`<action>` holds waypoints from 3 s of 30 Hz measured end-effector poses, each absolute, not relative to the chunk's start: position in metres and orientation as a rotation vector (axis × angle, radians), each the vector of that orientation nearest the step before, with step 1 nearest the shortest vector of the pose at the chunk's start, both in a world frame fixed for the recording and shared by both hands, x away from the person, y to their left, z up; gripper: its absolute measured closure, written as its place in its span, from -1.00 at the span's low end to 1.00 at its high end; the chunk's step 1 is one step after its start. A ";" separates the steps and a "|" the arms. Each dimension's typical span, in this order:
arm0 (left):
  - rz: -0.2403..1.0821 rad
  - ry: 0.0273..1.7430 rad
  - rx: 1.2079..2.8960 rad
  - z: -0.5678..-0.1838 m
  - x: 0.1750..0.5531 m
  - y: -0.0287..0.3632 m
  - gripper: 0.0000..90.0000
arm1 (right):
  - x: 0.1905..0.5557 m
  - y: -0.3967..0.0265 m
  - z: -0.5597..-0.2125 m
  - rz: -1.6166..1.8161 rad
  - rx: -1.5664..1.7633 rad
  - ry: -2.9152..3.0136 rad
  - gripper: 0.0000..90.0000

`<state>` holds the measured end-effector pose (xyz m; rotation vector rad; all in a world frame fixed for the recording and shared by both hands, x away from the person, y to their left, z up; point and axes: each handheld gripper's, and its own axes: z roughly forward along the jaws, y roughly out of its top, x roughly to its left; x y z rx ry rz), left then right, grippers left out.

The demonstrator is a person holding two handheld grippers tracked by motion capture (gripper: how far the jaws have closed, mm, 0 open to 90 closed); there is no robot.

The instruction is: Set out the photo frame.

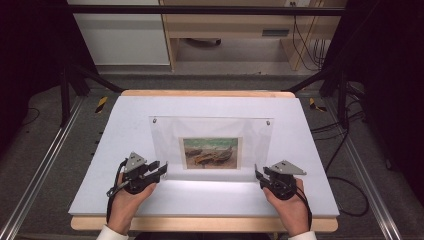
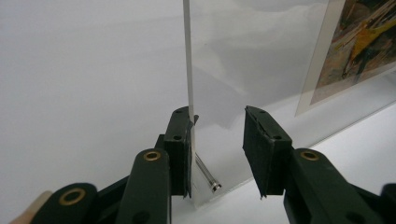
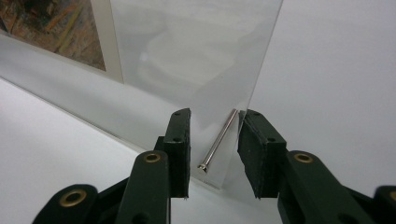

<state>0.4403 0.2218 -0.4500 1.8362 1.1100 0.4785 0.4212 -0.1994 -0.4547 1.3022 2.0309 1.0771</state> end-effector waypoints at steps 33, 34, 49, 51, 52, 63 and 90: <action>0.576 1.038 1.880 -0.446 0.429 0.222 -0.25 | 0.412 -0.199 -0.459 1.049 1.250 2.077 -0.20; 0.570 1.037 1.883 -0.446 0.429 0.222 -0.33 | 0.412 -0.199 -0.459 1.037 1.249 2.075 -0.29; 0.523 0.992 1.890 -0.439 0.420 0.229 -0.83 | 0.392 -0.205 -0.449 1.049 1.183 2.057 -0.80; 0.528 0.982 1.894 -0.437 0.419 0.232 -0.85 | 0.390 -0.208 -0.448 1.057 1.184 2.050 -0.80; 0.529 0.982 1.887 -0.436 0.418 0.234 -0.86 | 0.389 -0.210 -0.447 1.062 1.192 2.050 -0.80; 0.571 0.958 1.893 -0.419 0.426 0.253 -0.90 | 0.394 -0.231 -0.442 1.074 1.231 2.033 -0.80; 0.677 1.130 1.846 -0.424 0.462 0.312 -0.88 | 0.430 -0.282 -0.440 0.988 1.355 1.958 -0.76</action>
